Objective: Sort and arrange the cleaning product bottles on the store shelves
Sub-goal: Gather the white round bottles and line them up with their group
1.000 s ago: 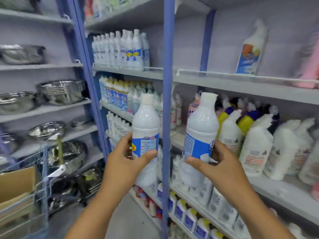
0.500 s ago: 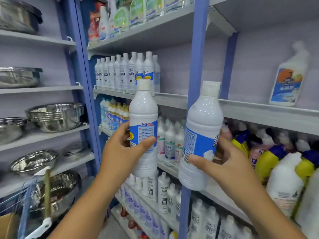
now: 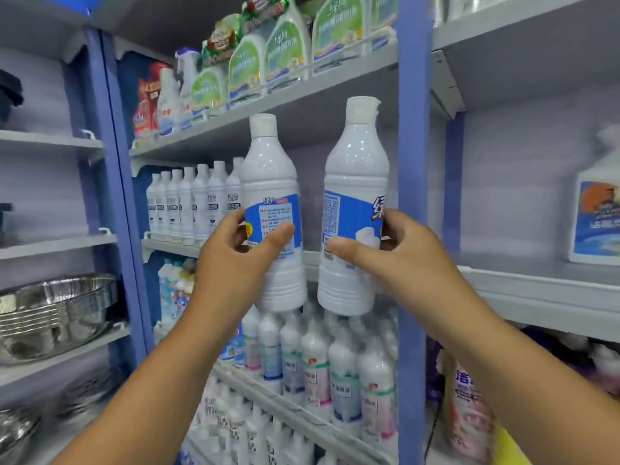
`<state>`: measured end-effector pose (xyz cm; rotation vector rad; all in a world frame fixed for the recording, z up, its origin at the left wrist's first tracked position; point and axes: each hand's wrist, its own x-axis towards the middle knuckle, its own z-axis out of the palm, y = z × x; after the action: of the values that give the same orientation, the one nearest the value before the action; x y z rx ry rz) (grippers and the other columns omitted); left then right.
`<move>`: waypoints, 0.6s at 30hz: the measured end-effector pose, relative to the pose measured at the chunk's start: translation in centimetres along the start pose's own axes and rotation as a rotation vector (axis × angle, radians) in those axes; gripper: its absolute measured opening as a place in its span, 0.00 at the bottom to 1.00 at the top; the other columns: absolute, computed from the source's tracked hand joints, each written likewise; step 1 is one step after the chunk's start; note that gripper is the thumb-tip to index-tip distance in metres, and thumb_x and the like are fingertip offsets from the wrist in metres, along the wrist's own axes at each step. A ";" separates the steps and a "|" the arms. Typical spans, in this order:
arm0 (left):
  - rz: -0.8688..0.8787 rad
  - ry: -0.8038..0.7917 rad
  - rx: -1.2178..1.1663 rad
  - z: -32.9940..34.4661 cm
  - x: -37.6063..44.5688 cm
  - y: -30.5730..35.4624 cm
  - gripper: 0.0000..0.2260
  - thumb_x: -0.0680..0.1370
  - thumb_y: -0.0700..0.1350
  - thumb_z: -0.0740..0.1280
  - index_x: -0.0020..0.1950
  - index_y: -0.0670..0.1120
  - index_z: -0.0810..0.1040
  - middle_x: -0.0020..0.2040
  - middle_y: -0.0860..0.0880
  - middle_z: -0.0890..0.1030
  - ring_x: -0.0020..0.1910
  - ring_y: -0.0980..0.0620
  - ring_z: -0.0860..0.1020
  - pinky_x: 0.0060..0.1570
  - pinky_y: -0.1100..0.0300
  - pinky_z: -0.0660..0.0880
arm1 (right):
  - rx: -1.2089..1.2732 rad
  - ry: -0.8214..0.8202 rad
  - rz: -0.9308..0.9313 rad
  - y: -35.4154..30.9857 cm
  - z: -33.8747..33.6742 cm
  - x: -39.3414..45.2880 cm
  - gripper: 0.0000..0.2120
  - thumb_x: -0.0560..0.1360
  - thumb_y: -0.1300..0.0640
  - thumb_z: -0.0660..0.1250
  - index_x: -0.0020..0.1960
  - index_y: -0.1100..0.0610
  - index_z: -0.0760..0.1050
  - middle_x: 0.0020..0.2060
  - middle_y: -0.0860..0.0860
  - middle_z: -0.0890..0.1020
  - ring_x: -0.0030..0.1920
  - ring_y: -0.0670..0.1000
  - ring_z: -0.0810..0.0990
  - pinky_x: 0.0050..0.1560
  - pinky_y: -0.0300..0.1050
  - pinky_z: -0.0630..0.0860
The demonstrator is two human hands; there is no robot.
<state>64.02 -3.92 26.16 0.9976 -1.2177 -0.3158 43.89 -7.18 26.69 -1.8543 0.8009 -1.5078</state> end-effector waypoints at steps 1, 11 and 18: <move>0.018 -0.018 -0.016 0.1 1.6 -0.6 0.15 0.75 0.53 0.75 0.61 0.56 0.80 0.53 0.57 0.86 0.51 0.57 0.85 0.50 0.58 0.81 | -0.018 0.029 -0.006 0.1 0.6 1.2 0.16 0.69 0.48 0.79 0.55 0.47 0.81 0.46 0.40 0.87 0.44 0.40 0.85 0.40 0.31 0.78; 0.100 -0.204 0.004 2.6 16.2 -6.2 0.25 0.71 0.60 0.78 0.63 0.57 0.74 0.50 0.58 0.84 0.47 0.59 0.84 0.53 0.52 0.81 | -0.225 0.294 0.016 1.2 5.2 11.9 0.17 0.73 0.46 0.76 0.58 0.49 0.79 0.48 0.42 0.85 0.44 0.39 0.84 0.34 0.29 0.75; 0.063 -0.343 0.012 5.2 20.1 -10.2 0.28 0.70 0.59 0.78 0.64 0.52 0.72 0.50 0.60 0.78 0.51 0.57 0.81 0.55 0.53 0.79 | -0.315 0.365 0.184 4.7 5.5 14.9 0.17 0.71 0.46 0.78 0.57 0.50 0.81 0.48 0.45 0.87 0.49 0.48 0.87 0.52 0.50 0.83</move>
<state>69.73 -25.75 30.98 0.9375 -1.5593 -0.4429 51.41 -21.18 31.28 -1.6774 1.4098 -1.6984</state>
